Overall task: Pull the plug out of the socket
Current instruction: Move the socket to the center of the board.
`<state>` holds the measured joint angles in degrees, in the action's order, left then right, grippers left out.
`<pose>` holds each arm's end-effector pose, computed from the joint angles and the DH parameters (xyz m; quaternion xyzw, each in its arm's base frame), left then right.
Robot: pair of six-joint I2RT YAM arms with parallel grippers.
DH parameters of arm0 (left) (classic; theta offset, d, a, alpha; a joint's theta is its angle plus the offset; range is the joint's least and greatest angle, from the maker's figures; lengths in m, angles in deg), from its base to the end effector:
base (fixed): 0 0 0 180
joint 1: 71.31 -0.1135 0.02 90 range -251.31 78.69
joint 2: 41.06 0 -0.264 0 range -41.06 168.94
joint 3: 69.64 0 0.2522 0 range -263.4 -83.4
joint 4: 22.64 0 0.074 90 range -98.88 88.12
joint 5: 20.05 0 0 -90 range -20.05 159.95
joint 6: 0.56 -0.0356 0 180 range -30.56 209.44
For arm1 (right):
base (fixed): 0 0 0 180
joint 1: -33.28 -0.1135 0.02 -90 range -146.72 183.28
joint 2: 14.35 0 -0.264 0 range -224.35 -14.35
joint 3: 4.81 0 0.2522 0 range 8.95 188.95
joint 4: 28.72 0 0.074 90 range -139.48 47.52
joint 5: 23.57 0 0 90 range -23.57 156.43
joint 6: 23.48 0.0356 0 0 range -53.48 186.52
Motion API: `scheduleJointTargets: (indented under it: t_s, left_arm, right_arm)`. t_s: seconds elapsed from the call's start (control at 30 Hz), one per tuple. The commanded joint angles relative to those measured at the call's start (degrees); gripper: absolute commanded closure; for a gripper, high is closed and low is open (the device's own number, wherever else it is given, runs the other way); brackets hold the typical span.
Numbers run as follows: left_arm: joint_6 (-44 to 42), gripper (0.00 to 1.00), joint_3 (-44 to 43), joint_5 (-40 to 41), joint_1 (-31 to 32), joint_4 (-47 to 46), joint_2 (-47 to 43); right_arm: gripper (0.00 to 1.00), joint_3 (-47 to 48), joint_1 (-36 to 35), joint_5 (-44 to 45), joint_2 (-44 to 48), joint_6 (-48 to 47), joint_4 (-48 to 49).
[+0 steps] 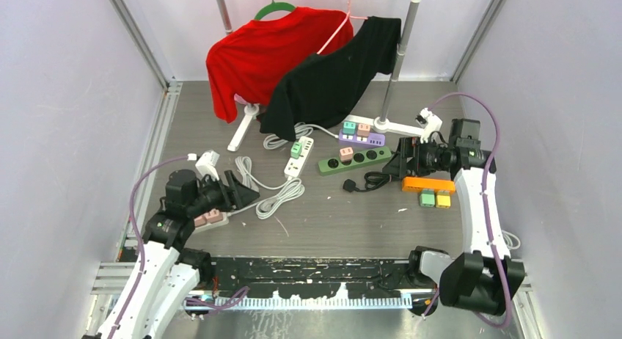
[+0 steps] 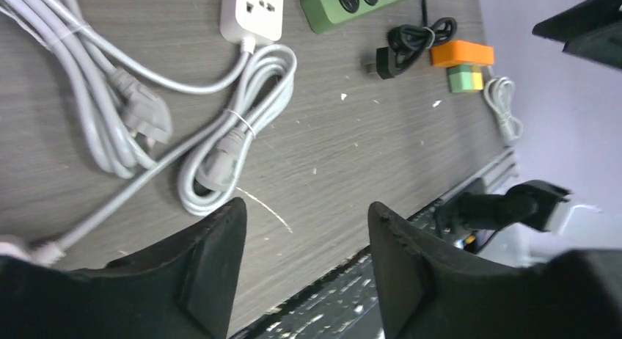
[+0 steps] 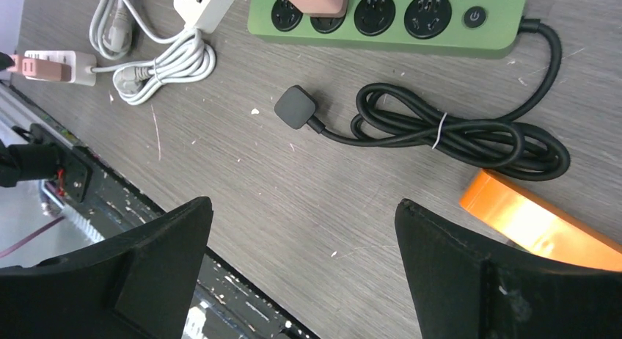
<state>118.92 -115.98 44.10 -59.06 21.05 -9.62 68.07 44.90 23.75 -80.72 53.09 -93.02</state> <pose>0.1251 -0.0431 0.2650 -0.0131 0.8465 -0.3566 0.3951 0.2185 -0.0203 0.2992 -0.1151 0.8932 0.2853 0.3281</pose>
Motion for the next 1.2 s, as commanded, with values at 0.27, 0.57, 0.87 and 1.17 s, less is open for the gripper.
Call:
scheduleJointTargets:
  t_s: [0.27,0.57,0.87,1.17]
  left_arm:
    - [31.6,0.06,5.6,22.6,13.1,-1.2,-10.0]
    - [38.6,0.0,-15.7,61.3,39.0,25.6,20.7]
    - [43.8,0.0,-24.4,65.5,39.5,31.7,36.0]
    - [-8.9,0.08,-12.8,44.4,39.5,2.2,23.2]
  right_arm:
    - [0.0,-0.5,1.0,2.6,5.1,-2.4,1.4]
    - [0.0,-1.2,1.0,1.8,6.8,-2.6,1.6]
    - [0.0,-1.2,1.0,0.8,7.6,-2.6,1.2]
    - [0.0,-1.0,0.9,0.5,7.5,-2.5,1.0]
